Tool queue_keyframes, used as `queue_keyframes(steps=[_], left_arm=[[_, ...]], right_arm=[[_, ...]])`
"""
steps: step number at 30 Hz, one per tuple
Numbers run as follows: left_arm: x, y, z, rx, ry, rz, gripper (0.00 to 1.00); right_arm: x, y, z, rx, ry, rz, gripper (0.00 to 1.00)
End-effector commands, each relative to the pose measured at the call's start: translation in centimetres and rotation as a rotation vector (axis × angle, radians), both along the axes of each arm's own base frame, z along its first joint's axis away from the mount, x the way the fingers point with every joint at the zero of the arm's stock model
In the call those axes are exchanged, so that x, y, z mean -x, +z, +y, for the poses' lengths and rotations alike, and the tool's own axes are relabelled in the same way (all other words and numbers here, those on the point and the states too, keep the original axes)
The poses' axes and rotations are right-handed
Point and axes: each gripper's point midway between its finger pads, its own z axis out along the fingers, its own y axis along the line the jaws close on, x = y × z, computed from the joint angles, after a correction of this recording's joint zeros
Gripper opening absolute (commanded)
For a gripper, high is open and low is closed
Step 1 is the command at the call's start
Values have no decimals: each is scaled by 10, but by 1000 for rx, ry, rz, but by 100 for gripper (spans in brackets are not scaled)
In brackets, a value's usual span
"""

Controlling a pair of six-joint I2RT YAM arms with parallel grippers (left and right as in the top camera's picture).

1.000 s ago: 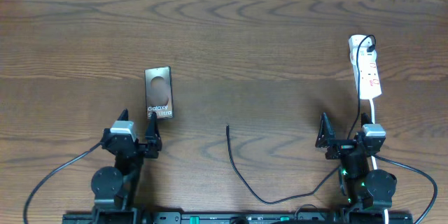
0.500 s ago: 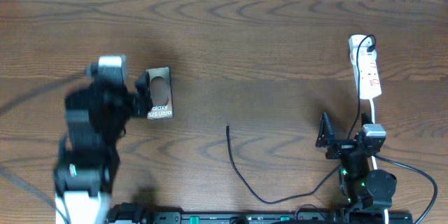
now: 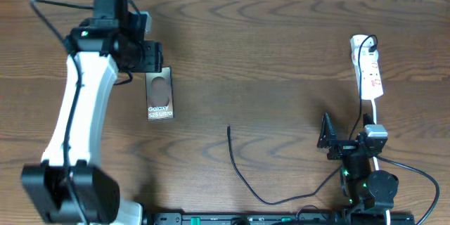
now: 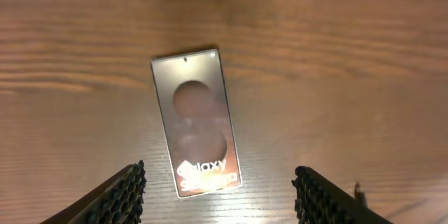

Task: Plug charger to phone and switch on socket
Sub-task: 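Move the left gripper forward over the Galaxy phone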

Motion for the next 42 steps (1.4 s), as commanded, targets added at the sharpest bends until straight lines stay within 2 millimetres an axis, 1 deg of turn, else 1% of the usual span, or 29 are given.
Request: queue_keyframes(steps=[1, 4, 10, 11, 12, 13, 14, 16, 17, 18, 19, 20, 21, 26, 27, 30, 32, 37, 42], left_arm=[[-5, -6, -2, 12, -19, 18, 66], [-6, -11, -2, 12, -19, 31, 67], [-6, -11, -2, 12, -19, 31, 67], [-6, -11, -2, 12, -19, 32, 65], [-6, -11, -2, 12, -19, 32, 56], [-6, -11, -2, 11, -19, 32, 42], [-6, -11, -2, 12, -19, 31, 33], [-6, -10, -2, 11, -19, 29, 32], [-7, -10, -2, 11, -19, 28, 36], [-7, -10, -2, 12, -19, 29, 58], [-6, -10, -2, 12, -19, 29, 77], [-6, -10, -2, 12, -19, 29, 90], [-6, -10, -2, 12, -19, 29, 93], [-10, -10, -2, 12, -14, 14, 95], [-12, -10, 1, 5, 8, 12, 95], [-16, -14, 18, -62, 126, 15, 95], [-16, -19, 24, -91, 144, 27, 95], [-18, -37, 23, -90, 140, 75, 95], [-16, -65, 21, -86, 134, 149, 95]], right_arm=[[0, -1, 0, 15, -2, 1, 99], [0, -1, 0, 15, -2, 1, 99], [0, -1, 0, 15, -2, 1, 99], [0, -1, 0, 15, -2, 1, 99], [0, -1, 0, 15, -2, 1, 99], [0, -1, 0, 15, -2, 1, 99], [0, -1, 0, 15, -2, 1, 99], [0, -1, 0, 15, -2, 1, 99], [0, -1, 0, 15, -2, 1, 99], [0, -1, 0, 15, -2, 1, 99], [0, -1, 0, 15, -2, 1, 99], [0, -1, 0, 15, -2, 1, 99], [0, -1, 0, 15, -2, 1, 99], [0, -1, 0, 15, -2, 1, 99], [0, -1, 0, 15, -2, 1, 99], [0, -1, 0, 15, -2, 1, 99], [0, -1, 0, 15, -2, 1, 99], [0, -1, 0, 15, -2, 1, 99], [0, -1, 0, 15, -2, 1, 99]])
